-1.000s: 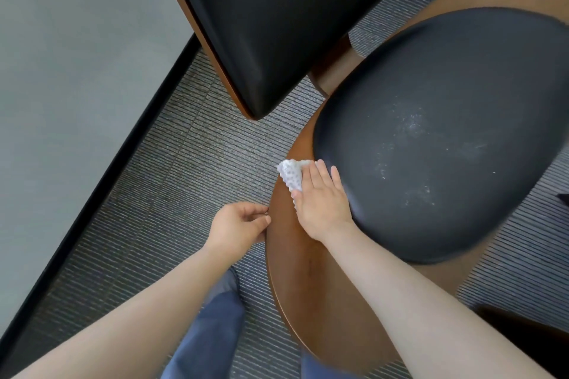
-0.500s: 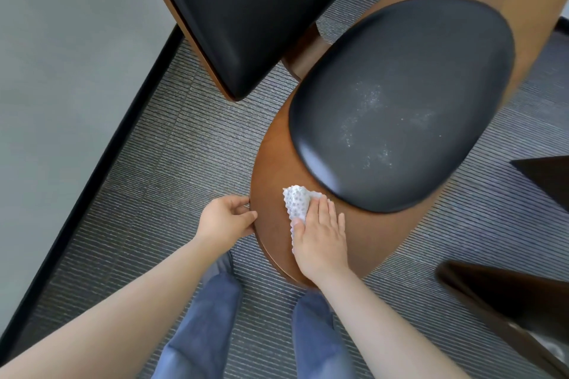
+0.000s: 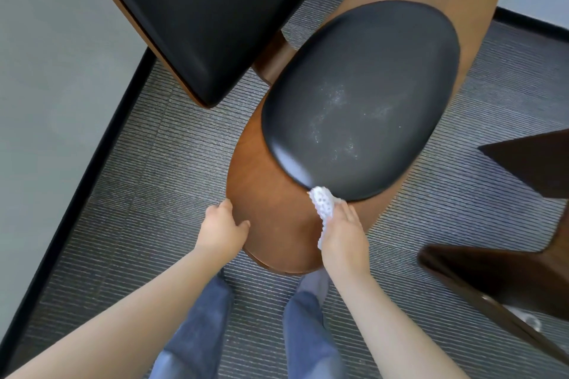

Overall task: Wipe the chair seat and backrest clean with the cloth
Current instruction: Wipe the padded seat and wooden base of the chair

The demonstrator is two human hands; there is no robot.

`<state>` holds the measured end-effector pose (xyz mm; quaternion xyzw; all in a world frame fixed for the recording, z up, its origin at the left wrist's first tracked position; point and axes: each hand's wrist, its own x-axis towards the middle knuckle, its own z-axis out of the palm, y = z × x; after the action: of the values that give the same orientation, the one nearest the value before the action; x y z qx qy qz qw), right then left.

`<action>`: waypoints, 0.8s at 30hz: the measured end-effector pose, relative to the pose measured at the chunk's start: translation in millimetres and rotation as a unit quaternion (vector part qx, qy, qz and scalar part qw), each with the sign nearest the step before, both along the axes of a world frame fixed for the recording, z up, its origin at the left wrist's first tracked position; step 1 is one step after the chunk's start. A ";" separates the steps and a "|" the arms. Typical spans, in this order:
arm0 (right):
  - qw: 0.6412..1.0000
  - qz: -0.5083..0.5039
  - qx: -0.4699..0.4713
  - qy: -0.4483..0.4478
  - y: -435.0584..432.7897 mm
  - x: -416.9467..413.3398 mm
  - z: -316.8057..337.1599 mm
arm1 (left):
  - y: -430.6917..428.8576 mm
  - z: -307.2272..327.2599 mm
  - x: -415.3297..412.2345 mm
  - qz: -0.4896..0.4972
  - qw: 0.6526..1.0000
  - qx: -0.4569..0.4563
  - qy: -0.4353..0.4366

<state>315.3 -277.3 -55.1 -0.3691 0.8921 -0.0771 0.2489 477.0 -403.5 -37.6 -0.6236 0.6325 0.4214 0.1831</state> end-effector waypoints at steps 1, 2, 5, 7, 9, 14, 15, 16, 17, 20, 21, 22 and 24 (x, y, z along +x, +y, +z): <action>0.999 0.017 -0.033 0.003 -11.9 1.1 -0.4 | 0.5 -1.2 -0.8 0.002 1.000 -0.004 0.002; 0.998 0.036 -0.055 0.004 -24.5 3.7 -2.4 | 0.3 -4.0 -0.3 0.004 1.000 -0.006 0.004; 0.994 0.093 -0.061 -0.023 -50.9 18.4 -16.2 | -3.2 -10.5 5.2 0.016 0.999 -0.007 0.030; 0.989 0.136 -0.048 -0.042 -56.0 26.4 -29.8 | -5.1 -11.0 8.8 0.038 0.998 -0.007 0.054; 0.982 0.178 -0.045 -0.041 -56.1 28.8 -41.1 | -6.5 -10.8 9.5 0.057 0.996 -0.006 0.062; 0.977 0.209 -0.010 -0.031 -40.1 9.0 -46.3 | -7.1 -8.0 1.8 0.039 0.998 -0.005 0.045; 0.977 0.211 -0.005 -0.029 -34.2 5.6 -44.4 | -7.1 -7.1 -0.3 0.030 0.999 -0.006 0.038; 0.977 0.211 0.000 -0.026 -28.3 3.1 -41.9 | -7.3 -6.8 -2.2 0.020 0.999 -0.005 0.028; 0.978 0.206 0.002 -0.025 -22.8 1.3 -39.6 | -7.0 -6.1 -4.4 0.006 1.000 -0.006 0.018; 0.982 0.186 0.013 -0.019 -8.5 -3.1 -36.6 | -4.6 -7.8 -9.2 -0.038 0.999 -0.010 -0.001; 0.984 0.175 0.015 -0.019 -4.0 -5.0 -35.8 | -3.4 -8.2 -10.8 -0.050 0.999 -0.011 -0.007; 0.986 0.163 0.017 -0.018 1.1 -6.9 -35.0 | -1.7 -9.1 -11.9 -0.060 0.998 -0.008 -0.013; 0.991 0.133 0.027 -0.011 14.0 -11.8 -34.9 | 1.5 -9.4 -14.7 -0.076 0.997 -0.001 -0.022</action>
<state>303.5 -263.3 -90.1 -0.4768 0.8342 -0.0234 0.2760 462.3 -402.0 -47.0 -0.5830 0.6744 0.3919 0.2275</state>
